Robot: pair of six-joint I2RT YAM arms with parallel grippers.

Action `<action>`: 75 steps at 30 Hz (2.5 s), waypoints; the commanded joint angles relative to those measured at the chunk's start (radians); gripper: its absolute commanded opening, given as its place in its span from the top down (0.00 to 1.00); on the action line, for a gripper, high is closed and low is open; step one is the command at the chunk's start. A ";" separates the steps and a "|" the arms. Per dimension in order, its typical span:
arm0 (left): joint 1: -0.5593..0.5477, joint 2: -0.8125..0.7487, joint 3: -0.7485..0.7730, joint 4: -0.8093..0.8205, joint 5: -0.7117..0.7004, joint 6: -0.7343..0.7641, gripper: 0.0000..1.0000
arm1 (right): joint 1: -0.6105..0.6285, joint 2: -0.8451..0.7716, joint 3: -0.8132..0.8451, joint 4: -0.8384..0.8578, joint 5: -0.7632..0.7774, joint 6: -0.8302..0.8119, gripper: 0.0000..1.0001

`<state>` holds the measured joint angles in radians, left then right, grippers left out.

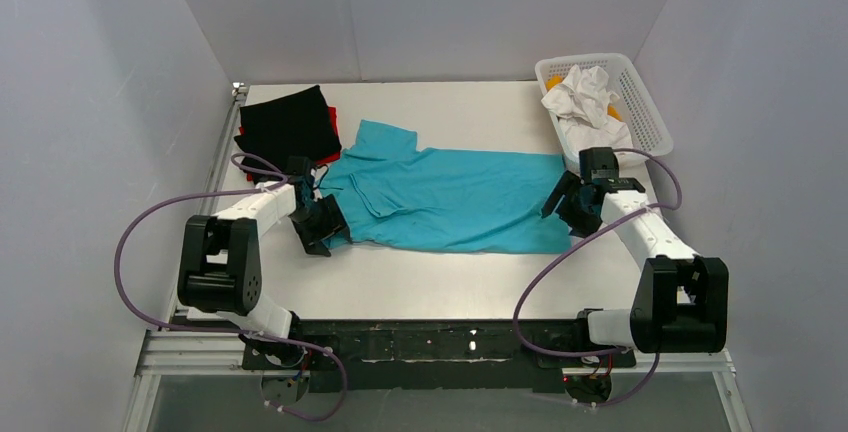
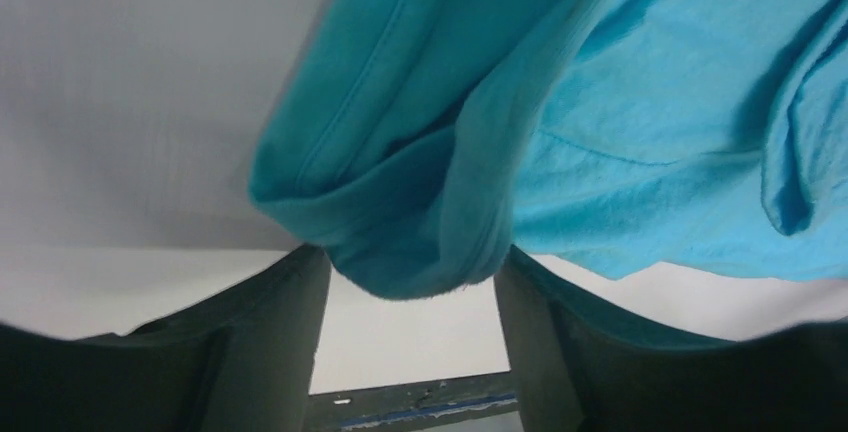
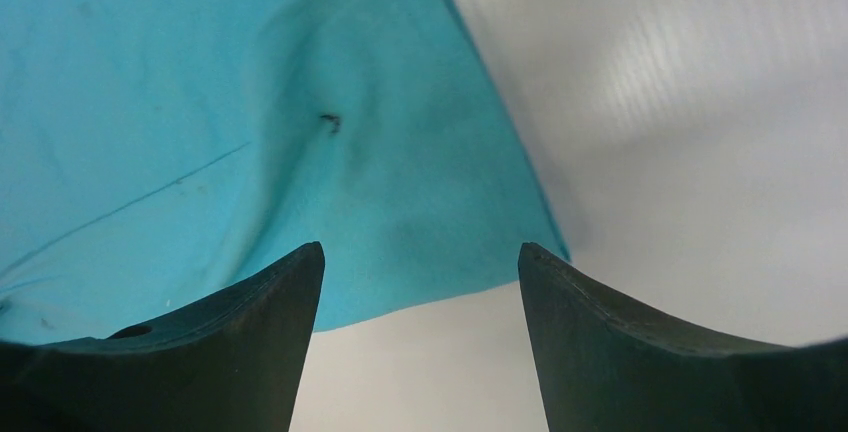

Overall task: Fold and stack the t-shirts
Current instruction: Fold the flattened tshirt in 1/3 of the way

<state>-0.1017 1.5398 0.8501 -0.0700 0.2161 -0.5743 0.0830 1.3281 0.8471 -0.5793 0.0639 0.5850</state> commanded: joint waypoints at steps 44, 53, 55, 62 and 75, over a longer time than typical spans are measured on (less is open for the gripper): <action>0.085 -0.193 -0.063 -0.560 -0.220 -0.121 1.00 | -0.168 -0.032 -0.159 -0.281 0.026 0.044 0.99; 0.085 -0.190 -0.080 -0.762 -0.289 -0.185 0.62 | -0.168 -0.118 -0.168 -0.367 0.021 0.098 0.75; 0.085 -0.257 -0.057 -0.784 -0.287 -0.188 0.24 | -0.168 -0.150 -0.135 -0.402 0.046 0.099 0.58; 0.081 -0.496 0.071 -0.733 -0.078 -0.151 0.02 | -0.143 -0.335 -0.001 -0.406 -0.009 -0.014 0.19; 0.069 -0.427 -0.124 -0.368 0.103 -0.216 0.02 | 0.757 -0.275 -0.047 0.632 -0.417 -0.914 0.23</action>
<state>-0.0315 1.1229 0.8165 -0.4515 0.2802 -0.7418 0.7628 0.9421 0.8284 -0.3714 -0.1612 0.0834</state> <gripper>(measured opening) 0.981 0.787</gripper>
